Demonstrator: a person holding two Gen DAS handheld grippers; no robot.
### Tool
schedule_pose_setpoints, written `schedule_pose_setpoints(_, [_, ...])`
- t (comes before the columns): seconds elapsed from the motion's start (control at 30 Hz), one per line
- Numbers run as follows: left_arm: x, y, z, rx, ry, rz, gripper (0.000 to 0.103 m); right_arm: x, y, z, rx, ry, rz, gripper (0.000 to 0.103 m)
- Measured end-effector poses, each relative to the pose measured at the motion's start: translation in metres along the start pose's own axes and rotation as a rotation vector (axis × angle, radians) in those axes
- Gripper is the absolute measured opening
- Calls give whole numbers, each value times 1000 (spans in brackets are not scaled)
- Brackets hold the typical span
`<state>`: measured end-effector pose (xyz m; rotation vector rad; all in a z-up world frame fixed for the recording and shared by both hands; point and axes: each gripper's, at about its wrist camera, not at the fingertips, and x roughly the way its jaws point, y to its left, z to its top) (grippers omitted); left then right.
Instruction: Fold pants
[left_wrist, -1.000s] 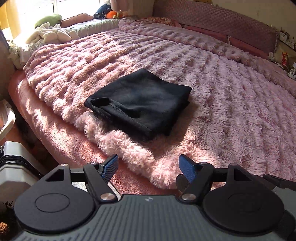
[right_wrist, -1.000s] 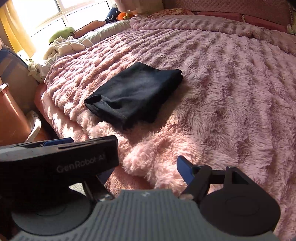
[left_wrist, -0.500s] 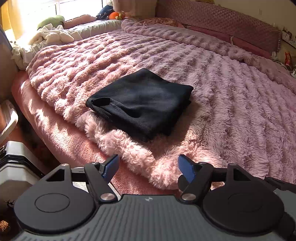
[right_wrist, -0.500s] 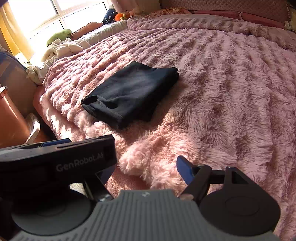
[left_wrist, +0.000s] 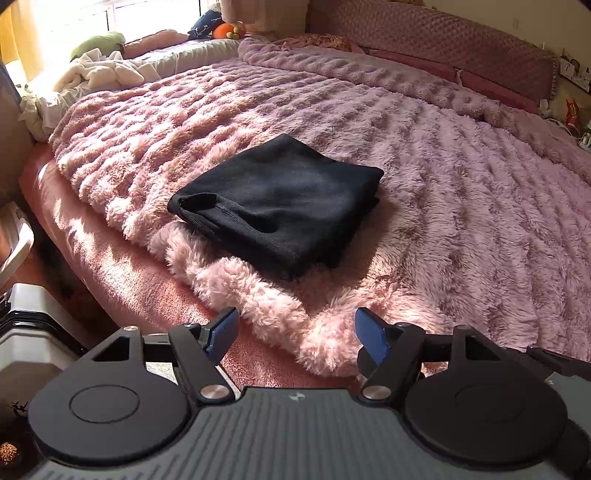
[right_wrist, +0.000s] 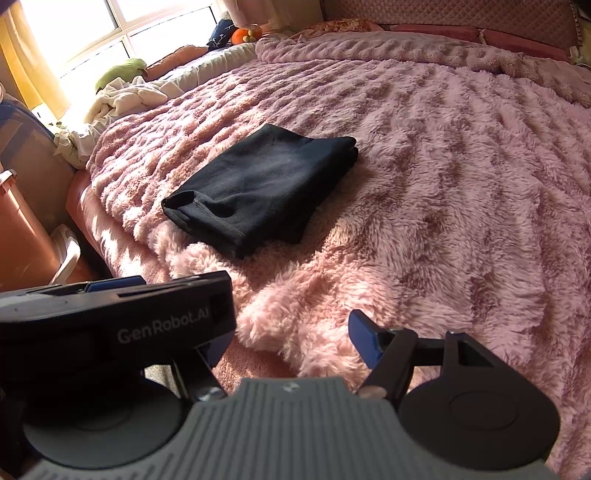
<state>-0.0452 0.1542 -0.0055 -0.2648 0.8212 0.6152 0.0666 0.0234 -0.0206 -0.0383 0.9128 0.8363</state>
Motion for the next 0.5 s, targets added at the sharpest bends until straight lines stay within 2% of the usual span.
schedule_pose_setpoints(0.3, [1, 2, -1, -2, -13, -16, 83, 0, 1, -1, -13, -15, -4, 63])
schedule_pose_setpoints(0.4, [-1, 4, -2, -15, -24, -60, 82, 0, 1, 0, -9, -18, 8, 63])
schedule_pose_setpoints(0.5, [-2, 3, 0, -15, -22, -71, 82, -2, 1, 0, -17, -30, 14, 62])
